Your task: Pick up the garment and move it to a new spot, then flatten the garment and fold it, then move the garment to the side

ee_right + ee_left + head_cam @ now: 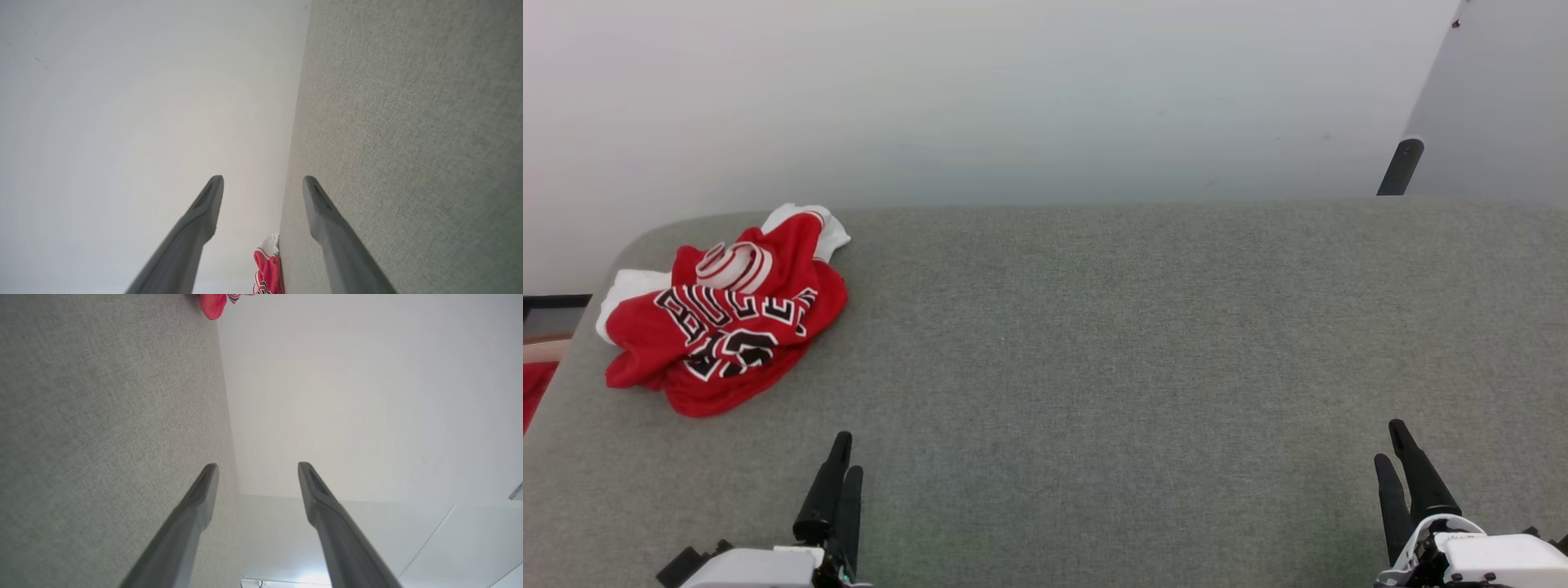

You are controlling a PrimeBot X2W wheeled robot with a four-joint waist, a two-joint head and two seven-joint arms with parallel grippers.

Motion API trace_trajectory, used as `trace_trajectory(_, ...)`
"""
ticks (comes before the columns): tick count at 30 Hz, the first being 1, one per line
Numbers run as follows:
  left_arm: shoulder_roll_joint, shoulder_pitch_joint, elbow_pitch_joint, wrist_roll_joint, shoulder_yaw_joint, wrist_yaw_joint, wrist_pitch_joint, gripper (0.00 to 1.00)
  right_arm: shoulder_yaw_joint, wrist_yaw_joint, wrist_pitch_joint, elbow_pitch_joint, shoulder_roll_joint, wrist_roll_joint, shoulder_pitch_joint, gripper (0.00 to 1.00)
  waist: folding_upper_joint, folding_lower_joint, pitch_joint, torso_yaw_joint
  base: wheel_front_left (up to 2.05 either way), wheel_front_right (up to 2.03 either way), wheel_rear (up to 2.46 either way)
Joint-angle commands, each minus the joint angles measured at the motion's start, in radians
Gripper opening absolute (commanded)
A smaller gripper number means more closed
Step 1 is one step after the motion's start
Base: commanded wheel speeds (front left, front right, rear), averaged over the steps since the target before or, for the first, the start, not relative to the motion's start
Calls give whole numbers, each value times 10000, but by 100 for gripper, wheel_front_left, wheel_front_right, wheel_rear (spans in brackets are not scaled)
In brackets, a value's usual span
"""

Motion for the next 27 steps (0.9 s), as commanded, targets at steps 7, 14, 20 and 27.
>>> trace_trajectory(7, 229, -66, -324, 501, -308, 63, -390, 100, 299, 4, -377, -259, -141, -299, -88, 100, 0, 0, -40, -14, 0, 0, 0)
trace_trajectory(14, 376, -69, -334, 1094, -524, 180, -708, 100, 528, 4, -636, -238, -234, -730, -106, 100, 0, 0, -72, -23, 0, 0, 0)
trace_trajectory(20, 576, -82, -318, 2167, -807, 389, -990, 100, 733, 4, -889, -159, -359, -1732, -140, 100, 0, 0, -103, -25, 0, 0, 0)
trace_trajectory(27, 719, -103, -390, 3795, -996, 629, -1256, 100, 803, 5, -1138, -179, -346, -3267, -147, 100, 0, 0, -133, -21, 0, 0, 0)
